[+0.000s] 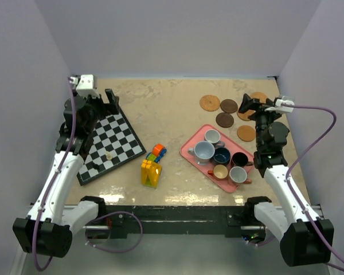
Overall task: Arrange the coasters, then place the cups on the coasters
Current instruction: Move the coaster to the center of the board.
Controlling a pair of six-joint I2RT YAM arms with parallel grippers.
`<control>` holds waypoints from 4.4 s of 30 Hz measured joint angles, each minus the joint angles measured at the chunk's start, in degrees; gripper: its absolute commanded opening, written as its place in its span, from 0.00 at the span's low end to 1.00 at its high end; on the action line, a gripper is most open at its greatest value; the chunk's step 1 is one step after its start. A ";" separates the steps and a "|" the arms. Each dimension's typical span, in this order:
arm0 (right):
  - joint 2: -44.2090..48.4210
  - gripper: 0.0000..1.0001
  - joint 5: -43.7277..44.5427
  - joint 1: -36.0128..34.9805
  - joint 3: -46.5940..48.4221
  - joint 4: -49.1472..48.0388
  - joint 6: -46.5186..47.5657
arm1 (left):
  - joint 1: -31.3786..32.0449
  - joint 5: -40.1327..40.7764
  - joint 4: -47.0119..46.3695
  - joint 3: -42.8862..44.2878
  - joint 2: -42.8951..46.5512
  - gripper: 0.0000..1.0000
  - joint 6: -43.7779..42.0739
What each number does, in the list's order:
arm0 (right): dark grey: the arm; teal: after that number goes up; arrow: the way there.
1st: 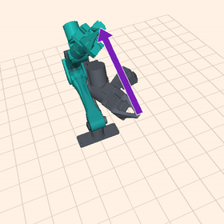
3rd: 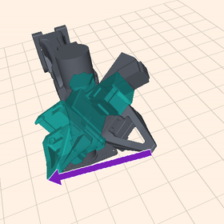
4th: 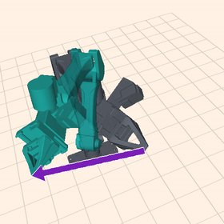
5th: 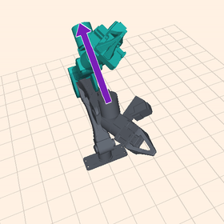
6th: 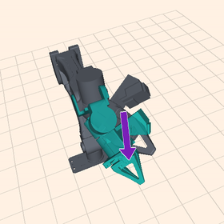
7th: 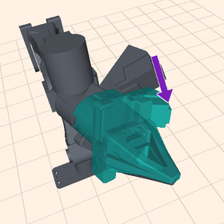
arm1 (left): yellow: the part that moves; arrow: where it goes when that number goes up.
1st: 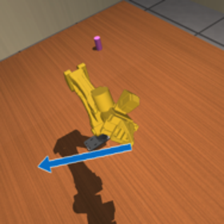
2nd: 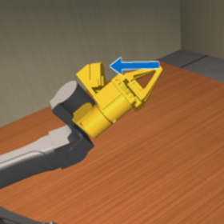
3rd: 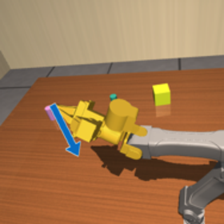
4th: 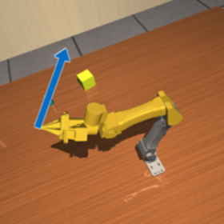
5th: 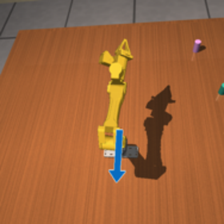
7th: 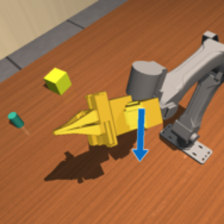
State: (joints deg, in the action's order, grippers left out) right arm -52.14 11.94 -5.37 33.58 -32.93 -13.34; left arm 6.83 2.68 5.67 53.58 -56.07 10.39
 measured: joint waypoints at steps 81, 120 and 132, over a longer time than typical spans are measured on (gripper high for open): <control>-79.65 0.49 -17.07 -15.98 66.62 42.82 15.04 | 3.10 -3.93 -1.77 -3.67 -2.82 0.97 -2.49; -76.67 0.84 -19.65 -29.81 79.28 42.60 6.25 | 4.83 -4.87 -11.19 -8.04 -0.59 0.94 -4.02; -46.77 0.84 -15.06 -16.48 47.71 33.90 2.21 | 15.13 -1.53 -7.30 1.16 -19.61 0.89 -5.73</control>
State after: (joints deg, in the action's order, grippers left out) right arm -98.91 -3.11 -21.85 81.30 0.97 -11.14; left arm 21.96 1.15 -1.63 54.74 -75.68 4.67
